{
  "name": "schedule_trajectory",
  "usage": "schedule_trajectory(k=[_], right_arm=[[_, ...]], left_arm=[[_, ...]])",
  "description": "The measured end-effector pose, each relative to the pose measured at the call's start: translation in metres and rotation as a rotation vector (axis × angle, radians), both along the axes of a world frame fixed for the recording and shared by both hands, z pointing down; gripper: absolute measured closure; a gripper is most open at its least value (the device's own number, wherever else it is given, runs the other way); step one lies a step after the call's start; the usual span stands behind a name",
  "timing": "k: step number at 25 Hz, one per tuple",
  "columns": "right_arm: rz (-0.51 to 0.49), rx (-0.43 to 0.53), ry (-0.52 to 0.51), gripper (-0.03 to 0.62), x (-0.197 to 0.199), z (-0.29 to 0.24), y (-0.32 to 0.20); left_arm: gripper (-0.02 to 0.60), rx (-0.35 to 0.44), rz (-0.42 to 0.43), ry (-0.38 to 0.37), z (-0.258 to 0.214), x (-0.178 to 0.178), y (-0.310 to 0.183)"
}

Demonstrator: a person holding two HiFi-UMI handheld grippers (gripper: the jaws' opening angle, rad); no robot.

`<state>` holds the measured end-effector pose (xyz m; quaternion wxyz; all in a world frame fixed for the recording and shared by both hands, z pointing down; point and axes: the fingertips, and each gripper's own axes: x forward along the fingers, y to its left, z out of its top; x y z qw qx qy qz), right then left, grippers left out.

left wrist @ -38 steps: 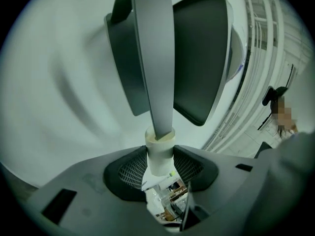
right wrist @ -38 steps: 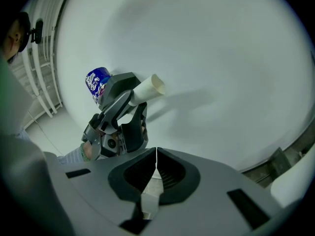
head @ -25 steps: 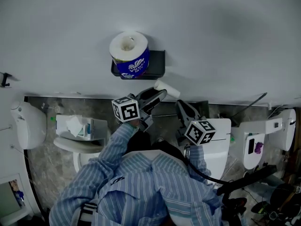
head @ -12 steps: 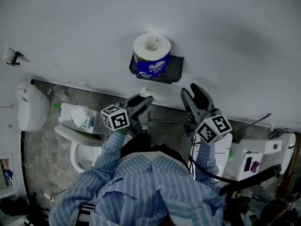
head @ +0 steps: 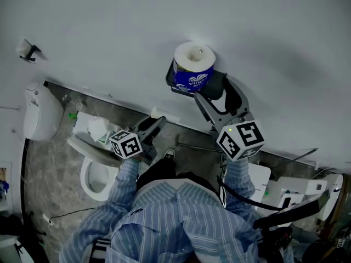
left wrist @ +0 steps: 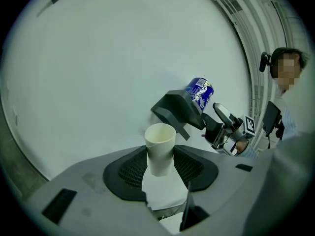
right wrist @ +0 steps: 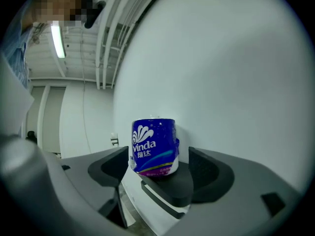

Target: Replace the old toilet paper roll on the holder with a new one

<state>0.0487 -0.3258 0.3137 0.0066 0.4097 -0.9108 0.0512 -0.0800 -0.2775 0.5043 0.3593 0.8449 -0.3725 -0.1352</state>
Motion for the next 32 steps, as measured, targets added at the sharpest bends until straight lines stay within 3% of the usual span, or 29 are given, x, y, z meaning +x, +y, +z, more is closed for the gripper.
schedule_trajectory(k=[4, 8, 12, 16, 21, 32], right_arm=[[-0.024, -0.01, 0.001, 0.211, -0.024, -0.009, -0.005], [0.036, -0.048, 0.063, 0.201, -0.029, -0.007, -0.016], [0.075, -0.003, 0.133, 0.201, -0.032, -0.014, -0.014], [0.118, -0.029, 0.118, 0.197, -0.037, -0.021, -0.028], [0.152, -0.052, 0.184, 0.187, -0.045, -0.016, -0.041], [0.137, -0.018, 0.178, 0.175, -0.052, -0.019, -0.041]], left_arm=[[0.411, 0.003, -0.035, -0.014, 0.001, -0.013, 0.007], [0.411, -0.005, -0.068, -0.005, 0.004, -0.023, 0.013], [0.411, -0.014, -0.089, -0.004, 0.008, -0.028, 0.018], [0.411, -0.024, -0.101, -0.003, 0.01, -0.034, 0.019], [0.411, -0.026, -0.1, -0.013, 0.013, -0.032, 0.02], [0.411, -0.02, -0.078, -0.02, 0.013, -0.026, 0.018]])
